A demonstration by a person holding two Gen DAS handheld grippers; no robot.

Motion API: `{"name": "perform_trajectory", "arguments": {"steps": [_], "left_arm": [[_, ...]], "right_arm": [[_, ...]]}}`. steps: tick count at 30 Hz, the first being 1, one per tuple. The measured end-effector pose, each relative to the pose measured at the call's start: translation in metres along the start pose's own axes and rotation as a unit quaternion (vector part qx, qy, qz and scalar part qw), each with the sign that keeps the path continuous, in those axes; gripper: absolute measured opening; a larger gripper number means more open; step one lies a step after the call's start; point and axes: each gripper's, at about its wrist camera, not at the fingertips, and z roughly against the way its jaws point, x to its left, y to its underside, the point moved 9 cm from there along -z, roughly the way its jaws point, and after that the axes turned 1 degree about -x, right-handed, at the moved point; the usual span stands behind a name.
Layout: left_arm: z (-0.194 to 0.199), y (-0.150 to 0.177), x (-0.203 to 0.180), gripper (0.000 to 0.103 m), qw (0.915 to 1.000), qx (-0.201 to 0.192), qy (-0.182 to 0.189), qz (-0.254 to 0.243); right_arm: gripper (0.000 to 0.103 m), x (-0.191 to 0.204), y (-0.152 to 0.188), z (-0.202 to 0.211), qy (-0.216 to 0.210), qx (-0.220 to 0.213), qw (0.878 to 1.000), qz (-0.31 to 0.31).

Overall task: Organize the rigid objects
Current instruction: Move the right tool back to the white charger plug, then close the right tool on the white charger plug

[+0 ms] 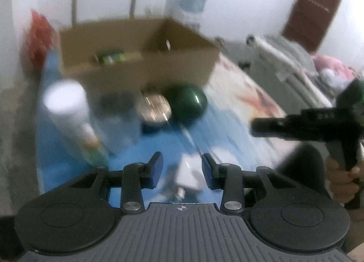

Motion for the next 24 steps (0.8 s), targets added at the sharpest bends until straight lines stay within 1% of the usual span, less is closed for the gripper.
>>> {"name": "perform_trajectory", "arguments": {"steps": [3,5,6,7,8,11,17,19,22,24], "left_arm": [[-0.02,0.017,-0.009,0.039,0.9991,0.036,0.016,-0.015],[-0.033,0.024,-0.012,0.042,0.998,0.054,0.016,-0.028],[-0.037,0.027,-0.012,0.042,0.9977,0.059,0.013,-0.031],[-0.04,0.028,-0.013,0.044,0.9973,0.062,0.009,-0.037],[-0.044,0.028,-0.013,0.045,0.9972,0.062,0.004,-0.041],[-0.05,0.03,-0.014,0.045,0.9965,0.065,0.0,-0.051],[-0.063,0.036,-0.014,0.045,0.9942,0.083,-0.009,-0.069],[-0.064,0.038,-0.014,0.045,0.9943,0.076,-0.014,-0.074],[-0.064,0.038,-0.015,0.045,0.9933,0.064,-0.031,-0.091],[-0.064,0.037,-0.015,0.045,0.993,0.06,-0.038,-0.094]], "right_arm": [[0.026,0.003,0.013,-0.015,-0.002,0.026,1.0,-0.006],[0.029,0.001,0.019,-0.029,-0.001,0.039,0.999,-0.009],[0.039,0.001,0.022,-0.035,0.002,0.046,0.999,-0.011],[0.046,0.001,0.025,-0.039,0.006,0.053,0.999,-0.013],[0.047,0.0,0.027,-0.046,0.01,0.059,0.998,-0.013],[0.047,-0.004,0.038,-0.06,0.012,0.077,0.997,-0.024],[0.046,-0.012,0.047,-0.078,0.025,0.092,0.995,-0.038],[0.045,-0.013,0.046,-0.081,0.02,0.088,0.995,-0.043],[0.042,-0.013,0.044,-0.083,0.019,0.08,0.996,-0.041],[0.042,-0.013,0.044,-0.084,0.017,0.074,0.996,-0.04]]}}
